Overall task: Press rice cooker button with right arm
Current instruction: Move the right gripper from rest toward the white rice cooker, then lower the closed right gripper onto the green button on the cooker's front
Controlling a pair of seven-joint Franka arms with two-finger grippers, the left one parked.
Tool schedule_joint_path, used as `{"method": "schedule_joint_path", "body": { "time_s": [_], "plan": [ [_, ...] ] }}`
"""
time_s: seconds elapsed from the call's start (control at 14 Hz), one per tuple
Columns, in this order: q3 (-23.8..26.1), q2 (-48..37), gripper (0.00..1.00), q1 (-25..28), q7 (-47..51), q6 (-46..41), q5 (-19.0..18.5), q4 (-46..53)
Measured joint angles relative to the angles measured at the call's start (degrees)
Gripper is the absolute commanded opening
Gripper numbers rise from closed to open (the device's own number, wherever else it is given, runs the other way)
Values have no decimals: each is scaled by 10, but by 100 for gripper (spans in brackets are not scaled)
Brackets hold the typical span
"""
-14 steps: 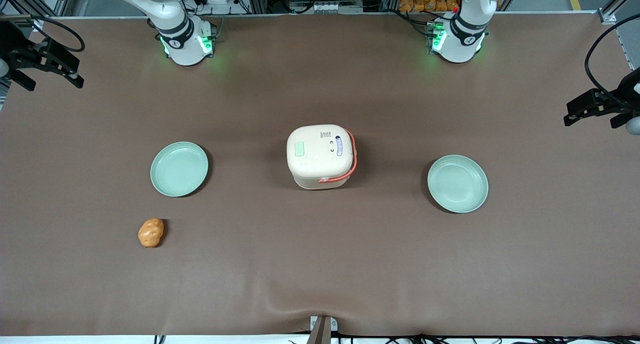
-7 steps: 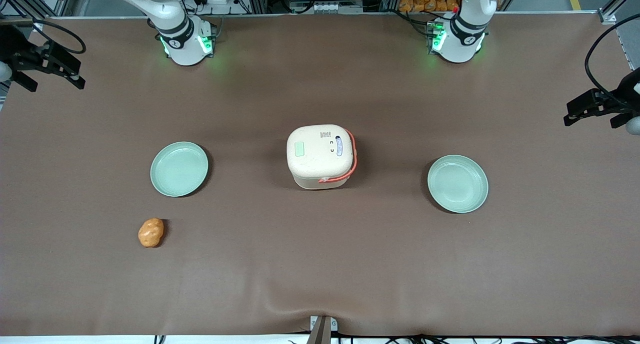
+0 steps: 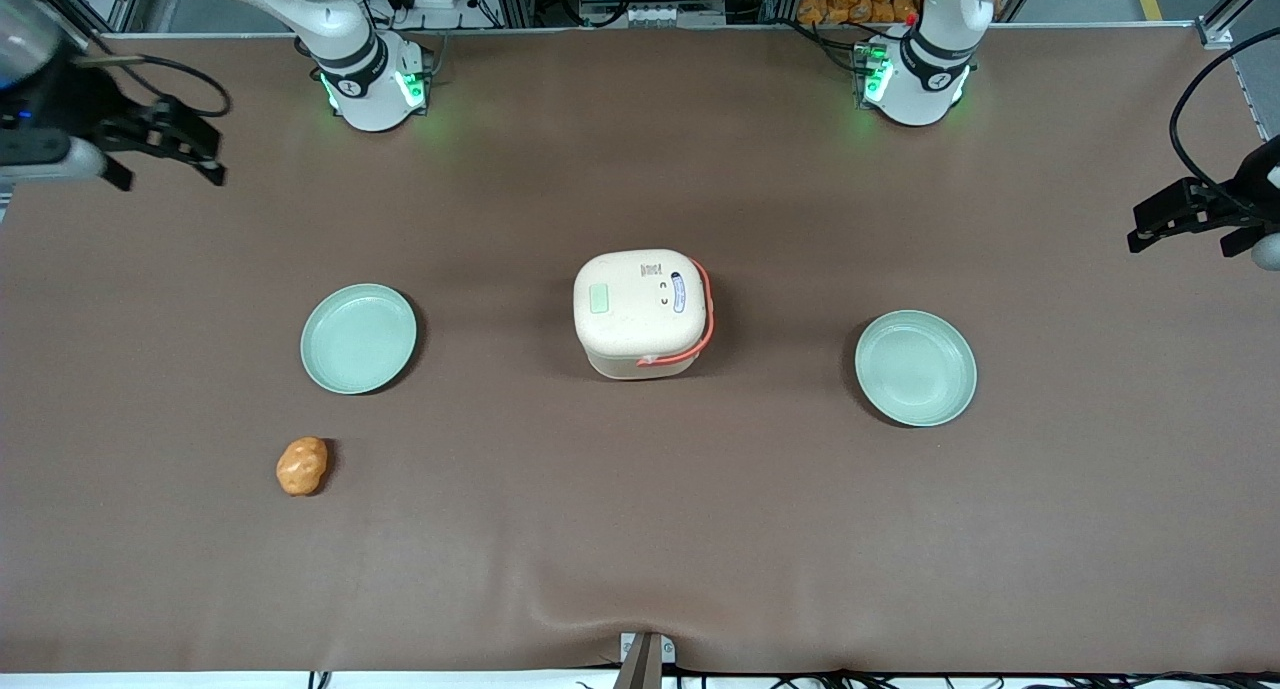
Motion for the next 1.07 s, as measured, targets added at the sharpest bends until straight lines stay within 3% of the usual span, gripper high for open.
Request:
{"method": "schedule_joint_path", "body": {
  "time_s": [0.29,0.43,0.64,0.86,1.07],
  "plan": [
    [2,43,32,78,97,41,0,-1],
    [2,69,13,103,115,66,-1,-1],
    [2,101,0,126,152,106,-1,-1],
    [3,129,0,169,243,128,-1,0],
    [2,157,0,192,274,133,-1,12]
  ]
}}
